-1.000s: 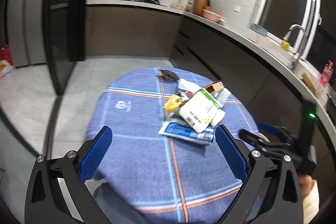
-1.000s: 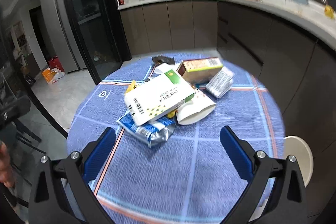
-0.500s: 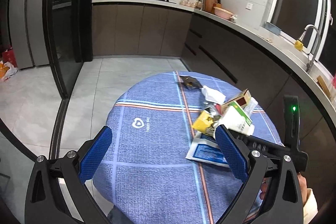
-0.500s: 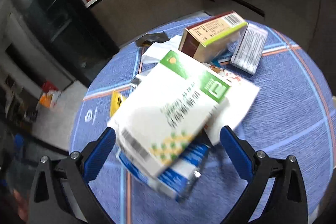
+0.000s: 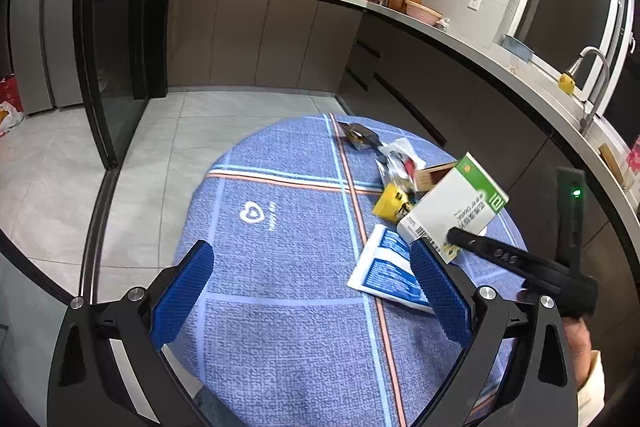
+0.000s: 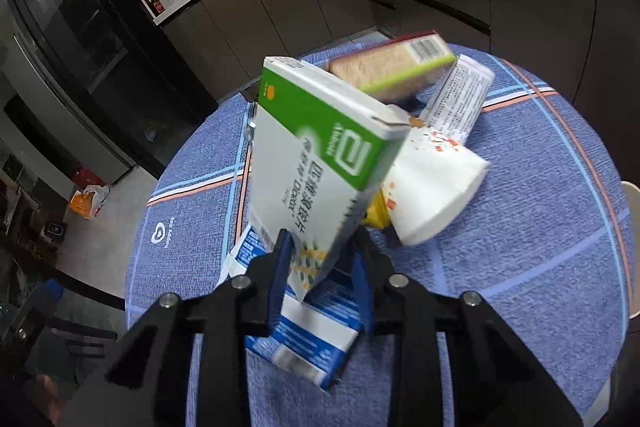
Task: Collect trash
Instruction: 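Grasp the white-and-green Dicetel box with the right gripper, then grasp the blue-and-white wrapper with the left gripper while the right gripper holds the Dicetel box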
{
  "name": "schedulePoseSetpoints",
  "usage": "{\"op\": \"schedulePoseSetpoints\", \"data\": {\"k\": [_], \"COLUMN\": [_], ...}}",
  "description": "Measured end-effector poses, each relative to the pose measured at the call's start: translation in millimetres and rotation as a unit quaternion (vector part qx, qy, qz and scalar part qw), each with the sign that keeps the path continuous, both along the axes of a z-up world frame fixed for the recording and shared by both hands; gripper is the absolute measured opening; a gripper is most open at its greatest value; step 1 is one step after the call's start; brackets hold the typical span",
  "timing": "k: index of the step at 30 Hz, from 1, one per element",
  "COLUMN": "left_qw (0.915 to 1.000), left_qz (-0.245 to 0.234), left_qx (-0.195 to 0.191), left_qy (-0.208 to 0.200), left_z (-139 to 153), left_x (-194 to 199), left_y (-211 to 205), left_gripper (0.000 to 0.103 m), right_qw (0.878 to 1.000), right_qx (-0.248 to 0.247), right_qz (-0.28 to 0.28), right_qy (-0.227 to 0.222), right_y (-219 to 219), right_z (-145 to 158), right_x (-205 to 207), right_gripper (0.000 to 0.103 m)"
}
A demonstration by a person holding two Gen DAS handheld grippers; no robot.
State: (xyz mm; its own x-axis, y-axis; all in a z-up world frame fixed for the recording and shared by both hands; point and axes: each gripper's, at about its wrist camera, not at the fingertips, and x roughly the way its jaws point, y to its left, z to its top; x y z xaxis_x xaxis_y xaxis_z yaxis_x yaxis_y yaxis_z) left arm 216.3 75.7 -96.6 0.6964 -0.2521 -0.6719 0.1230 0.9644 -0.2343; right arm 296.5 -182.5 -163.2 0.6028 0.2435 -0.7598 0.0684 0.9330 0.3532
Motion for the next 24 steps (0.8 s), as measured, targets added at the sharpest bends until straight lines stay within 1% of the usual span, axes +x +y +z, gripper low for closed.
{"op": "schedulePoseSetpoints", "data": {"k": [4, 7, 12, 15, 17, 18, 20, 22, 24], "left_qw": [0.9994, 0.9977, 0.9934, 0.9898, 0.9876, 0.9867, 0.9871, 0.9895, 0.9898], "left_qz": [-0.032, -0.063, -0.111, -0.136, -0.147, -0.148, -0.135, -0.118, -0.116], "left_qx": [-0.008, -0.013, 0.001, -0.001, -0.009, -0.018, -0.024, -0.019, -0.005], "left_qy": [0.010, 0.022, 0.029, 0.041, 0.053, 0.064, 0.082, 0.082, 0.082], "left_z": [-5.2, -12.0, -21.6, -27.7, -32.2, -36.2, -44.0, -51.7, -60.7], "left_x": [-1.1, -3.6, -10.7, -9.6, -8.3, -7.1, -3.2, -1.1, 2.6], "left_y": [-11.8, -29.7, -63.3, -78.7, -86.1, -91.4, -101.8, -112.3, -125.0], "left_gripper": [0.094, 0.094, 0.094, 0.094, 0.094, 0.094, 0.095, 0.095, 0.095], "right_qw": [1.000, 1.000, 1.000, 1.000, 1.000, 1.000, 0.999, 0.999, 0.999], "right_qx": [-0.001, -0.006, -0.013, -0.023, -0.020, -0.020, -0.018, -0.014, -0.009], "right_qz": [0.001, 0.002, -0.011, -0.016, -0.019, -0.021, -0.028, -0.031, -0.035], "right_qy": [-0.022, -0.030, -0.017, -0.009, -0.008, -0.008, -0.009, -0.009, -0.009], "right_y": [-15.3, -28.6, -61.9, -70.8, -75.9, -78.3, -85.2, -86.5, -90.4], "right_z": [17.7, 29.0, 23.2, 16.3, 14.0, 13.4, 12.2, 12.9, 12.0], "right_x": [-22.0, -36.1, -70.8, -81.8, -89.9, -93.2, -99.1, -100.0, -101.7], "right_gripper": [0.020, 0.020, 0.019, 0.019, 0.019, 0.019, 0.019, 0.019, 0.019]}}
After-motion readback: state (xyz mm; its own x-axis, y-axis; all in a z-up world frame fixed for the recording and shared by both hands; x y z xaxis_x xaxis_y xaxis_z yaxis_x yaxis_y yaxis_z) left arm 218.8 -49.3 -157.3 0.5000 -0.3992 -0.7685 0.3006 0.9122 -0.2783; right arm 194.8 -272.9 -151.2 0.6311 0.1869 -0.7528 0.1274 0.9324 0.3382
